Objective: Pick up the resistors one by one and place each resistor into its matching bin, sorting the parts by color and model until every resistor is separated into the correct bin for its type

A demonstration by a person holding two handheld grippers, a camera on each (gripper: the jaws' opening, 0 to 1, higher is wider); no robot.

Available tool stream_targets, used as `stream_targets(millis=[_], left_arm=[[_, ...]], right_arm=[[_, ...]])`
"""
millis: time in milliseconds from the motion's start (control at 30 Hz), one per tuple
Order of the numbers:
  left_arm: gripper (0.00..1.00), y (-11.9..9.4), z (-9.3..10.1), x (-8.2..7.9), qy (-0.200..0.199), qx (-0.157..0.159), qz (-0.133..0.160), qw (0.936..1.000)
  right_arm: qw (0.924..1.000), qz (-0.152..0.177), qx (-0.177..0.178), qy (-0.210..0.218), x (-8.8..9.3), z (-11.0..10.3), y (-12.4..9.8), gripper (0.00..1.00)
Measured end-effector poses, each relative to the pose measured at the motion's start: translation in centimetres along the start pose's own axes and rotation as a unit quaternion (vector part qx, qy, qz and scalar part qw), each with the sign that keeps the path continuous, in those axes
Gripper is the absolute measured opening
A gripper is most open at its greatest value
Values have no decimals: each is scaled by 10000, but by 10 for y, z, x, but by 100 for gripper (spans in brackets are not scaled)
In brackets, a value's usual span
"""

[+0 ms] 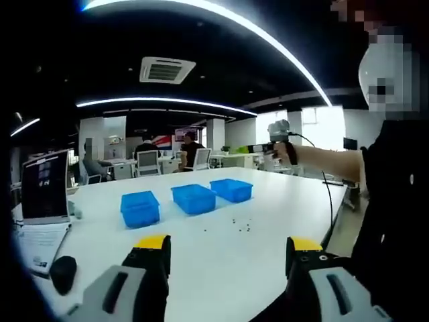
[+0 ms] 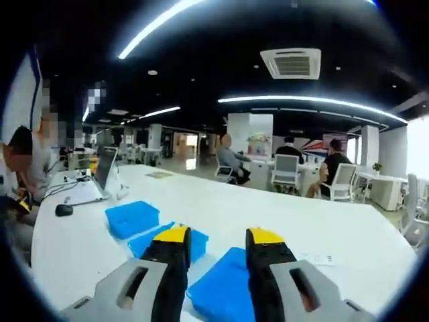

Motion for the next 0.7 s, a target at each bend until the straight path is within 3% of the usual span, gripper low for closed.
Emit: stream_targets(millis=[167,300,500,700], left_arm=[[71,5,0,0,7,37,-27,10000],[71,11,0,-1,-11,102,-38,9999],[72,18,-1,-1,-14,135,-53,9999],[73,22,-1,-2,15,140,-57,9999]], right_arm=[[9992,249,-272,150,10,-23,-38,34],[9983,423,-392,-27,27,-54,-80,36],[9989,435,-151,58,51,-85,-138,37],[9983,512,89,271,64,-109,-183,38]])
Point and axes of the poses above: the point that each gripper's makers call its tool centre point, and the gripper's own axes: y roughly forward along the fingers, z roughly to its right, x roughly out of its underside, the point moved 7 cm from there along -y, roughly backward along the fingers, and after that the axes turned 9 degrees about -x, right-handed, at the moved point
